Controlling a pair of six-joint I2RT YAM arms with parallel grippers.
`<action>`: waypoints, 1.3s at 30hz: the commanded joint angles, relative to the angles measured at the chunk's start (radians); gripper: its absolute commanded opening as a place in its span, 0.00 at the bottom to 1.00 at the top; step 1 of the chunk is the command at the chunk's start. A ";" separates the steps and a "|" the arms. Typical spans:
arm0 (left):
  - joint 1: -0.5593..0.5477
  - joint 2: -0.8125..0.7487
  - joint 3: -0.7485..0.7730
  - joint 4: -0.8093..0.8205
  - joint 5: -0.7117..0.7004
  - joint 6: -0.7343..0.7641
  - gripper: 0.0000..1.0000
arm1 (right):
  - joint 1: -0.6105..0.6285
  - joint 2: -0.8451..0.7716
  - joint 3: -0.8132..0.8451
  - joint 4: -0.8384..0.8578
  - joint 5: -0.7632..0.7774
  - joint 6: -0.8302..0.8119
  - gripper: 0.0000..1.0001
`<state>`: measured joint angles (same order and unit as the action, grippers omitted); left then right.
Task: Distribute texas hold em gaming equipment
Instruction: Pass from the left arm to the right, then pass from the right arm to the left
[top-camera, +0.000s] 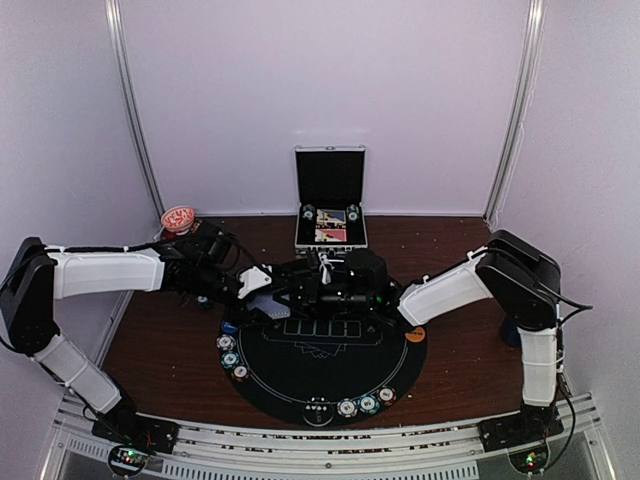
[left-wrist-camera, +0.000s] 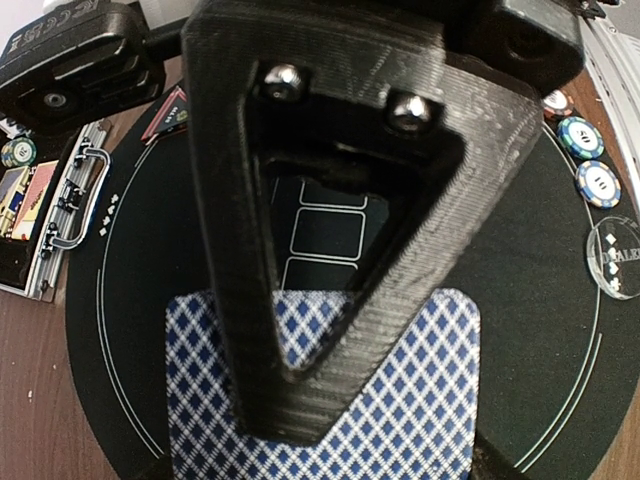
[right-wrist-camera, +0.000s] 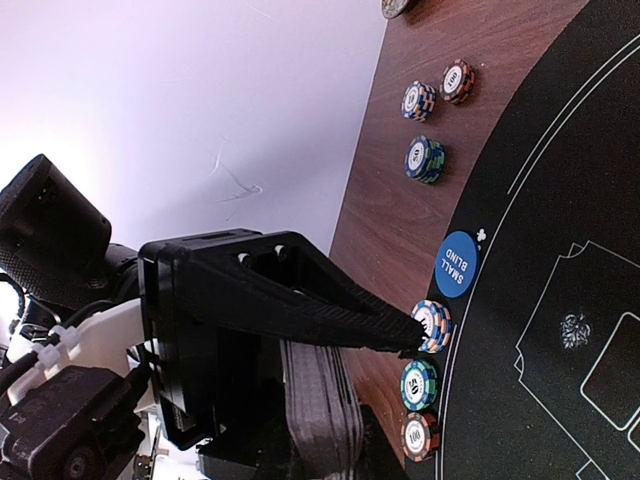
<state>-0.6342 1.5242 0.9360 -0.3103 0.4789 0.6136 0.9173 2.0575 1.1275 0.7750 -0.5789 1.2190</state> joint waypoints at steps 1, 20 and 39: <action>-0.005 0.028 -0.005 0.031 -0.011 0.012 0.56 | -0.006 0.008 0.032 0.046 -0.004 0.004 0.13; -0.005 0.086 0.030 -0.044 -0.028 0.005 0.55 | 0.002 0.067 0.109 -0.125 0.011 -0.091 0.40; -0.005 0.075 0.024 -0.029 -0.033 -0.002 0.66 | 0.008 0.112 0.098 0.066 -0.090 0.044 0.01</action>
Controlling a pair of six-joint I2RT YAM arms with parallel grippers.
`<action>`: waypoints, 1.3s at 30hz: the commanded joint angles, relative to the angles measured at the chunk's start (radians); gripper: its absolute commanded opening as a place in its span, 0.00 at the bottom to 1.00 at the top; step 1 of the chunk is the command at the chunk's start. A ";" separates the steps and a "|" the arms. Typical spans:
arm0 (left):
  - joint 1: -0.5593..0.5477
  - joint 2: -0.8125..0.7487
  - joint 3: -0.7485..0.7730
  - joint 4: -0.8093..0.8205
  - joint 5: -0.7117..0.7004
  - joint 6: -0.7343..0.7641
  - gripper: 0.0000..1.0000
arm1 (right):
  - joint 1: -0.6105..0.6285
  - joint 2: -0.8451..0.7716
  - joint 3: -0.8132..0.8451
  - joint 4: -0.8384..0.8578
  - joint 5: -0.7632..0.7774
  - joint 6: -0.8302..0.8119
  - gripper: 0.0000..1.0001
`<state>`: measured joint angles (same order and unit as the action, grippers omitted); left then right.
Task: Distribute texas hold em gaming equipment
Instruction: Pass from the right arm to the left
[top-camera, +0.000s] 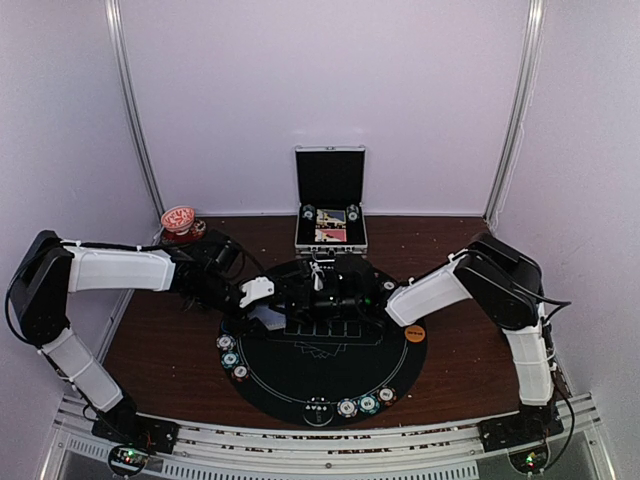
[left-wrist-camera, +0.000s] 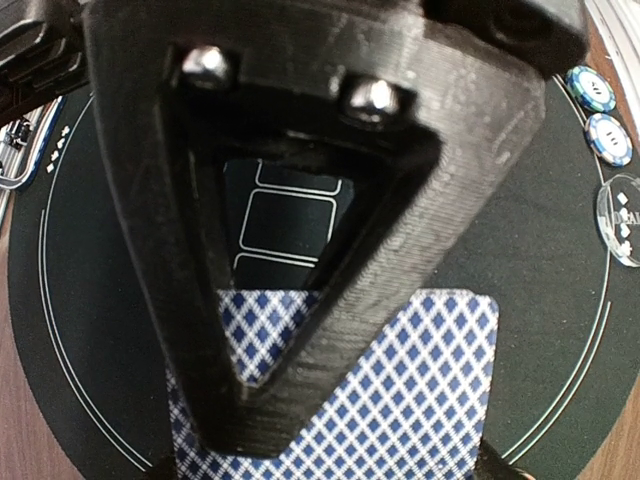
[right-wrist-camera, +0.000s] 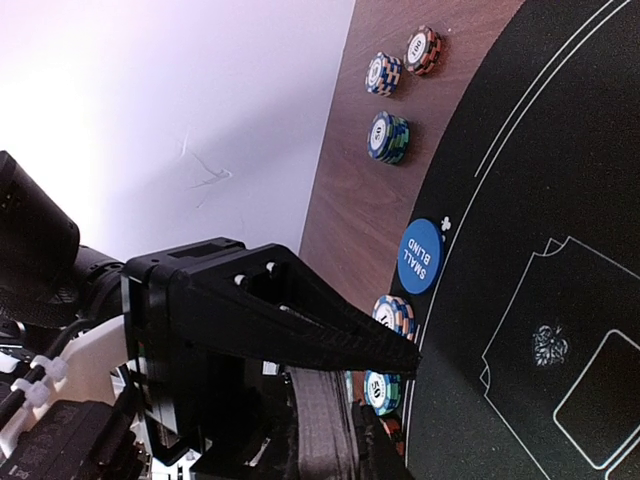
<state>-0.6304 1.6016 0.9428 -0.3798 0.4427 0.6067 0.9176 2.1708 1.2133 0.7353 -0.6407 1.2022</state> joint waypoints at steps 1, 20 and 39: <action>-0.009 -0.002 0.017 0.040 0.002 0.005 0.70 | 0.007 -0.005 0.009 0.117 -0.031 0.069 0.00; 0.029 -0.065 -0.006 0.041 0.186 0.060 0.94 | -0.006 -0.007 -0.044 0.232 -0.028 0.133 0.00; 0.057 -0.014 -0.002 0.032 0.184 0.080 0.90 | -0.010 -0.025 -0.059 0.232 -0.025 0.124 0.00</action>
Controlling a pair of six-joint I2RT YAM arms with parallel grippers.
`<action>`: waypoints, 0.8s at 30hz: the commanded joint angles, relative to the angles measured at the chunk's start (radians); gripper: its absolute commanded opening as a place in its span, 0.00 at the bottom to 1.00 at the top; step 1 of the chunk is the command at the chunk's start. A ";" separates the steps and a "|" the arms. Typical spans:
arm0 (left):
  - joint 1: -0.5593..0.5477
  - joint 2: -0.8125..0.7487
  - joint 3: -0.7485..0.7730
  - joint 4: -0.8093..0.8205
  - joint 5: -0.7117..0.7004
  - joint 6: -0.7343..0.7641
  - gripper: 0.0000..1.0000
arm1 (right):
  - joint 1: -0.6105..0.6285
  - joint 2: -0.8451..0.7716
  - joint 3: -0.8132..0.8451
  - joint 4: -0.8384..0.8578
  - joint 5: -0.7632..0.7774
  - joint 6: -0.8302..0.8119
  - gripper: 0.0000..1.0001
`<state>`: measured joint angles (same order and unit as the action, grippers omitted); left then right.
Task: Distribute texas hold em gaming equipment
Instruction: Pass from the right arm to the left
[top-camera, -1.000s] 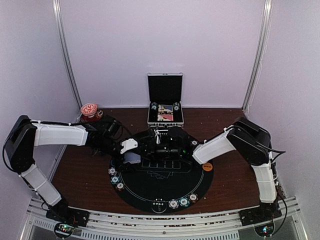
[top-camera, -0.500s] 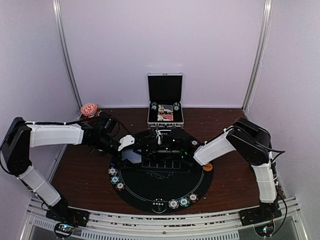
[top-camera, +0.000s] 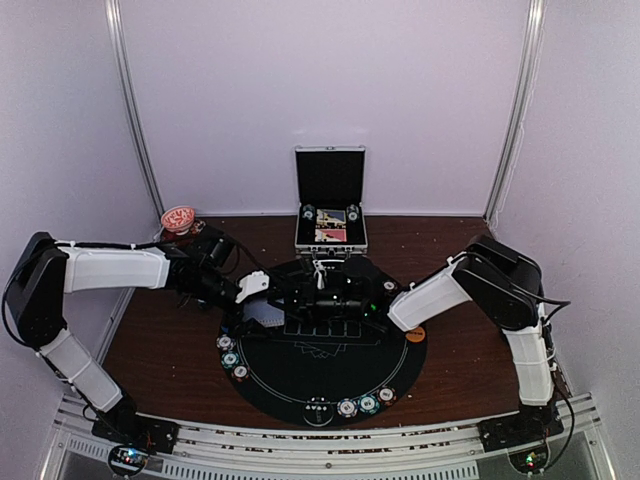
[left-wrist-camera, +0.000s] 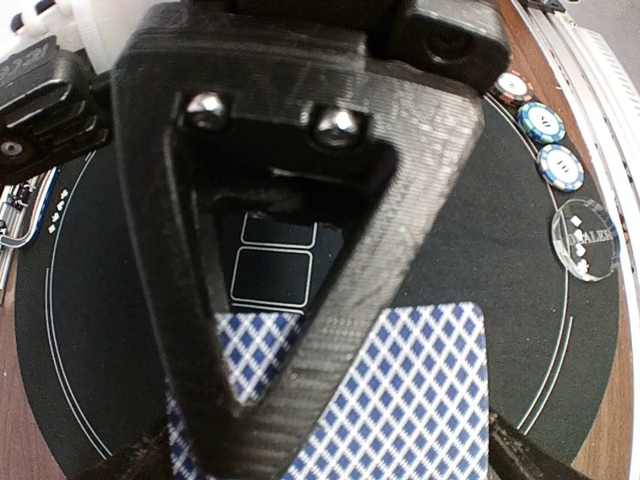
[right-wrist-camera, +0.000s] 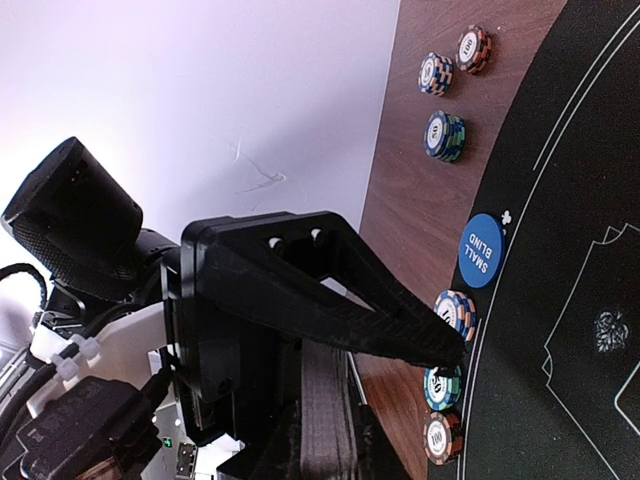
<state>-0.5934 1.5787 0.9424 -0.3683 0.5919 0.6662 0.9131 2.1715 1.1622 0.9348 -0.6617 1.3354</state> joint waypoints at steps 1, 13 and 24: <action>0.023 0.009 -0.001 0.020 0.035 0.023 0.90 | -0.005 -0.025 -0.007 0.029 -0.003 -0.012 0.00; 0.030 0.012 -0.001 0.013 0.062 0.028 0.78 | -0.006 -0.012 0.001 0.029 -0.002 -0.011 0.00; 0.029 0.015 -0.006 0.014 0.040 0.023 0.60 | -0.006 -0.019 0.007 -0.011 0.005 -0.042 0.11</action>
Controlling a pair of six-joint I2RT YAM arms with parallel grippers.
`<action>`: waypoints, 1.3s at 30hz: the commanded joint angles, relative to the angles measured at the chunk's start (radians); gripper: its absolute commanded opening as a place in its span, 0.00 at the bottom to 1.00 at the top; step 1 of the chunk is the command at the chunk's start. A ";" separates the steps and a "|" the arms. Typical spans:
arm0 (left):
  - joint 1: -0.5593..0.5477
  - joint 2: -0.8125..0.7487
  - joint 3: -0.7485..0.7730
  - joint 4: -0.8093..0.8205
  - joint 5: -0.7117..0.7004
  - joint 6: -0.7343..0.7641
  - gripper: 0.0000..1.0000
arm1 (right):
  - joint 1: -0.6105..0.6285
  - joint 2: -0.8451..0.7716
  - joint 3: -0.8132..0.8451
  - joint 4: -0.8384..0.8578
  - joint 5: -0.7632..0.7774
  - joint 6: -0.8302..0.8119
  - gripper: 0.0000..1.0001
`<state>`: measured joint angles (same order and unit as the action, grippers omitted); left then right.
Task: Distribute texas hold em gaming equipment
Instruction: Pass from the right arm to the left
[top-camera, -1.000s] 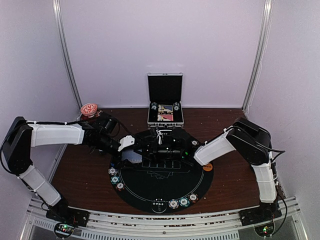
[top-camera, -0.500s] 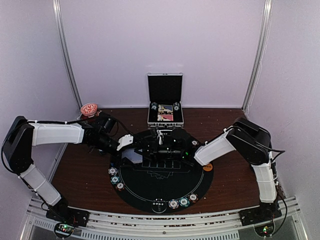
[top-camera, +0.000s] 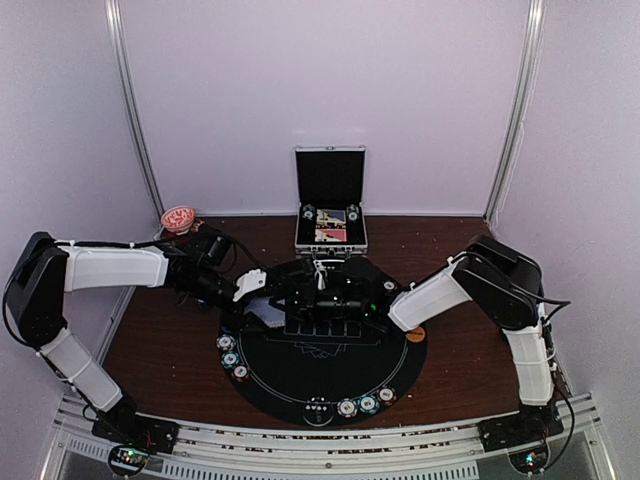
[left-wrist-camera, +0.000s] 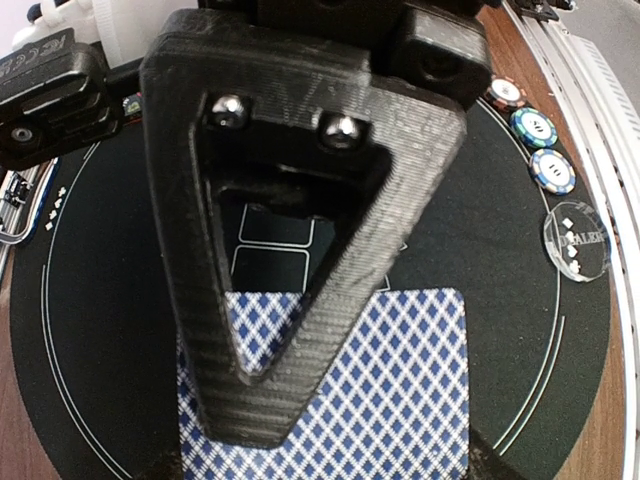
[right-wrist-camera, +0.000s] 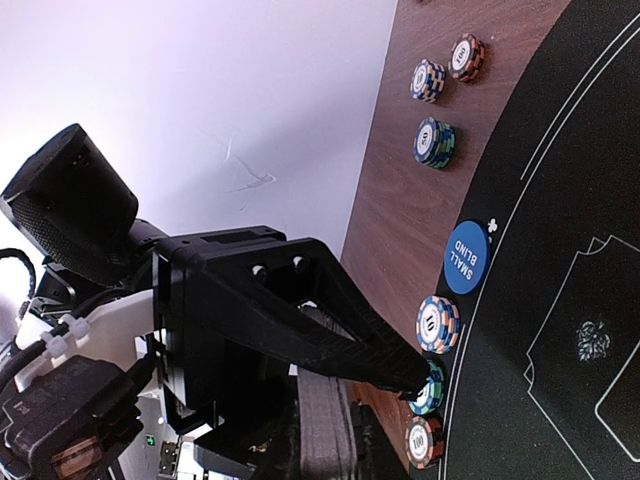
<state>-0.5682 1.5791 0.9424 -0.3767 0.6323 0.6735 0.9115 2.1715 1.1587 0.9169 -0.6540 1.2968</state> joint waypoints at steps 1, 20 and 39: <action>0.005 0.015 -0.008 0.025 -0.003 0.015 0.60 | -0.004 -0.020 0.011 0.005 -0.003 -0.004 0.11; 0.005 0.051 -0.016 0.072 -0.086 -0.031 0.60 | 0.003 -0.015 0.071 -0.200 0.017 -0.123 0.36; 0.010 0.043 -0.034 0.084 -0.065 -0.030 0.59 | 0.013 -0.026 0.124 -0.442 0.115 -0.270 0.41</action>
<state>-0.5678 1.6234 0.9138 -0.3363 0.5430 0.6479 0.9215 2.1715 1.2671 0.5270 -0.5892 1.0691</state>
